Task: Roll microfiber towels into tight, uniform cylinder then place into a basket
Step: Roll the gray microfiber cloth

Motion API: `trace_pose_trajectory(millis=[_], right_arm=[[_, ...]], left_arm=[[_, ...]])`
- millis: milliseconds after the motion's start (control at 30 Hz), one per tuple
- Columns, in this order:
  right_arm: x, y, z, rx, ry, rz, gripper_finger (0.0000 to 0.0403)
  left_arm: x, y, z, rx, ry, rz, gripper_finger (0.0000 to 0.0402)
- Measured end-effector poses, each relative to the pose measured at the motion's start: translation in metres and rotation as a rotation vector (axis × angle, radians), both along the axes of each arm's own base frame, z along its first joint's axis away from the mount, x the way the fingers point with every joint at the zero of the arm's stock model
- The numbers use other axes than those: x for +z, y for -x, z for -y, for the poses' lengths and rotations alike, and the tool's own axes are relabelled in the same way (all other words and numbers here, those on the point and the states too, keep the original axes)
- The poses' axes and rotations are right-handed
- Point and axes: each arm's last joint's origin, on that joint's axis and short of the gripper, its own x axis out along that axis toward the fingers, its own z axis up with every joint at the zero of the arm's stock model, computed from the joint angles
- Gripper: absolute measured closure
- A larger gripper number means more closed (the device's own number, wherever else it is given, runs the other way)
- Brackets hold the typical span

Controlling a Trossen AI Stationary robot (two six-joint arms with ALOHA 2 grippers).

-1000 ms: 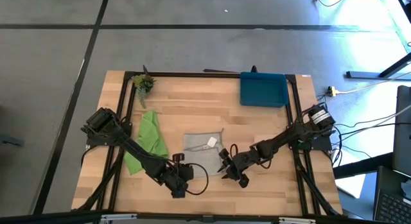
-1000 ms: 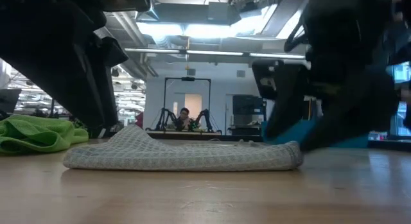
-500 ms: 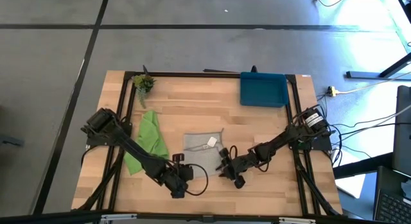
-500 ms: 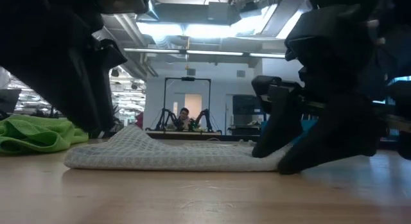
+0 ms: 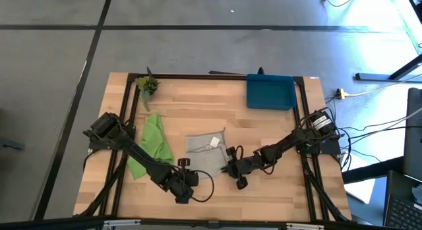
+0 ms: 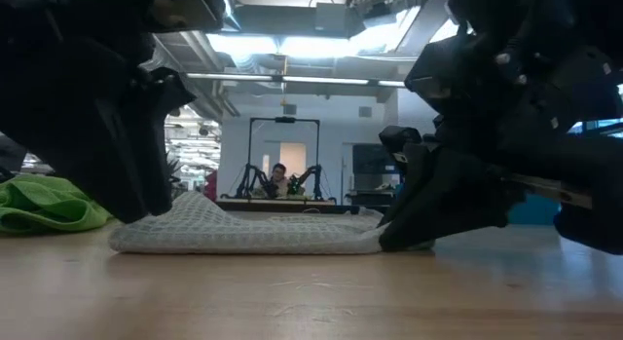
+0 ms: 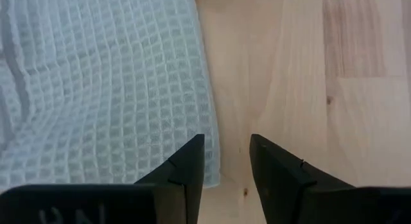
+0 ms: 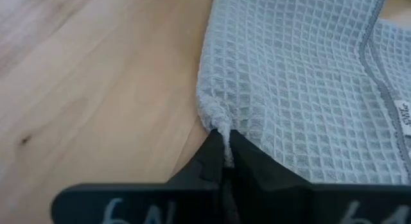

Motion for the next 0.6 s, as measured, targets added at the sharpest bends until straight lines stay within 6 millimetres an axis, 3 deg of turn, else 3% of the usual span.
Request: trace_pose_trajectory(millis=[600], right_arm=[[0.010, -0.020, 0.017, -0.060, -0.226, -0.021, 0.0393]], left_arm=[[-0.008, 0.003, 0.003, 0.010, -0.115, 0.024, 0.0294]])
